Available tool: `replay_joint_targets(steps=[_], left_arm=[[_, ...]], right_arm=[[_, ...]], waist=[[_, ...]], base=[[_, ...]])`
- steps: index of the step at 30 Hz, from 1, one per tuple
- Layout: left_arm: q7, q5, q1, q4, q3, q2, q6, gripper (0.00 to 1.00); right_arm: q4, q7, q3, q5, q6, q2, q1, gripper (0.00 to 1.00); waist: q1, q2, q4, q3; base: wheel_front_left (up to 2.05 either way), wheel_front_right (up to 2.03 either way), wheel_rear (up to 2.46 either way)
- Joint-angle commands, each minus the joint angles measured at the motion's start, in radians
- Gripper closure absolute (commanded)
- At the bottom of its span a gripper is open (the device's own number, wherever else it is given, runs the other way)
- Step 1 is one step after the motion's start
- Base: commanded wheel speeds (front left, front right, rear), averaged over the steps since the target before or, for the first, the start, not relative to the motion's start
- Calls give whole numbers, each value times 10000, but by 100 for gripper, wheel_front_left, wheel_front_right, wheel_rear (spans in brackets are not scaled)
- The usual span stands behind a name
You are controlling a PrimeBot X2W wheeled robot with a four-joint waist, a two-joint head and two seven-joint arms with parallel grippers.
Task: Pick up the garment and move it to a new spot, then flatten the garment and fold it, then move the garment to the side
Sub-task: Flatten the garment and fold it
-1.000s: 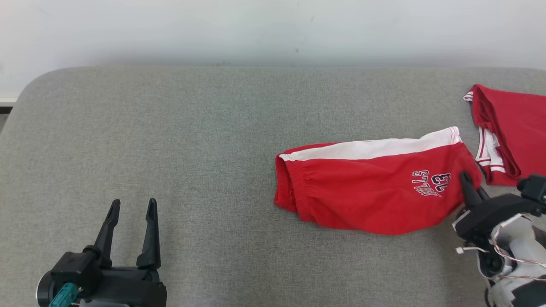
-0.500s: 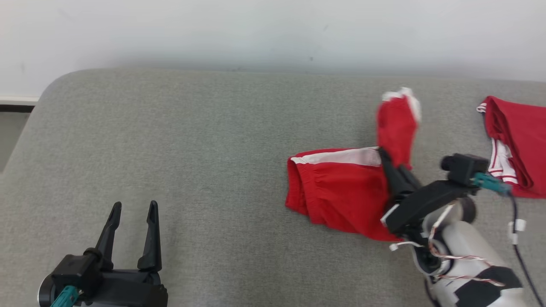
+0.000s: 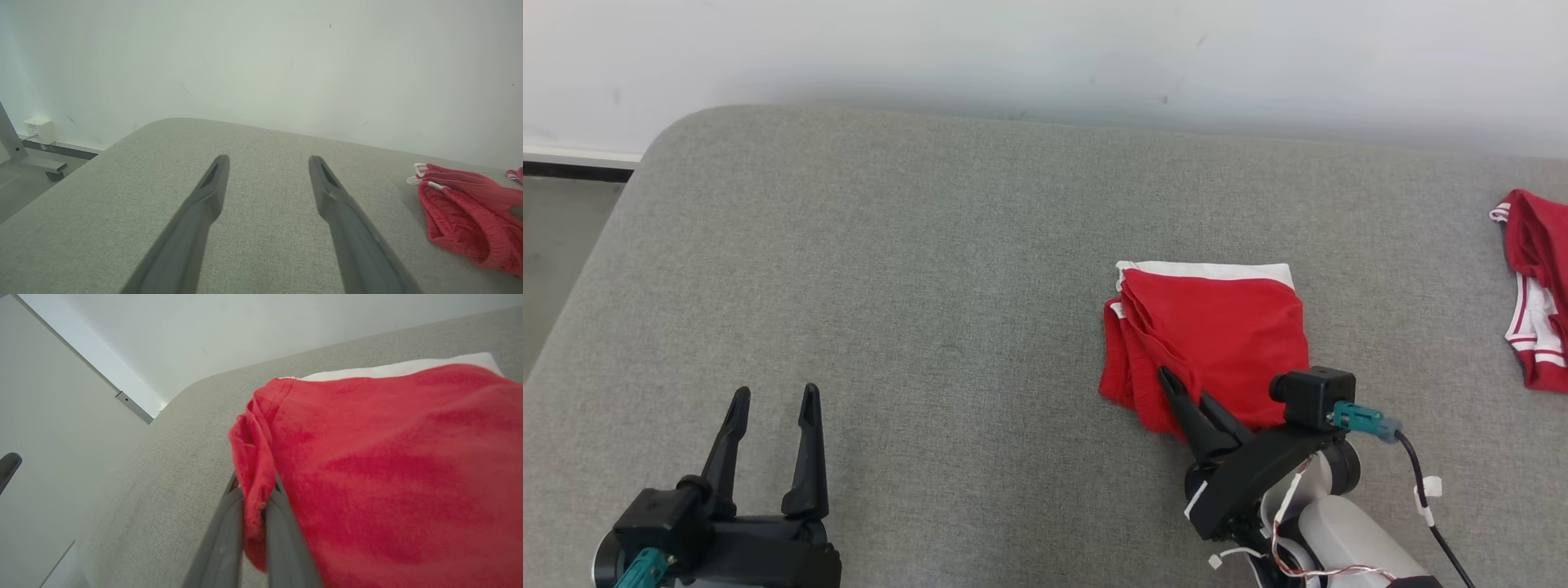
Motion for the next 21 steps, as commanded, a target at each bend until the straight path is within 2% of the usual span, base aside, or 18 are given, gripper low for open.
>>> replay_joint_targets(steps=[1,2,3,8,12,21], left_arm=[[3,-128,34,-5,36,-18,15,0],[3,-137,26,-5,41,-21,15,0],[3,-143,12,-1,44,-20,15,0],[3,-129,-22,45,103,-23,15,0],[3,-57,22,36,144,-23,15,0],[3,-22,58,-47,42,-22,15,0]], right_arm=[[12,-212,99,27,7,39,109,100],[-31,-331,224,-59,7,15,103,37],[-48,-453,361,-157,7,-47,98,0],[-248,-1381,361,-200,7,-365,128,0],[-426,-1898,81,-536,7,-879,63,0],[-121,-2220,-1287,-883,7,-1356,236,0]], waist=[[0,0,1,61],[0,0,-6,79],[0,0,-13,92],[0,0,-117,55],[0,0,-232,-9],[0,0,-244,-15]], base=[[0,0,0],[0,0,0],[0,0,0],[0,0,0],[0,0,0],[0,0,0]])
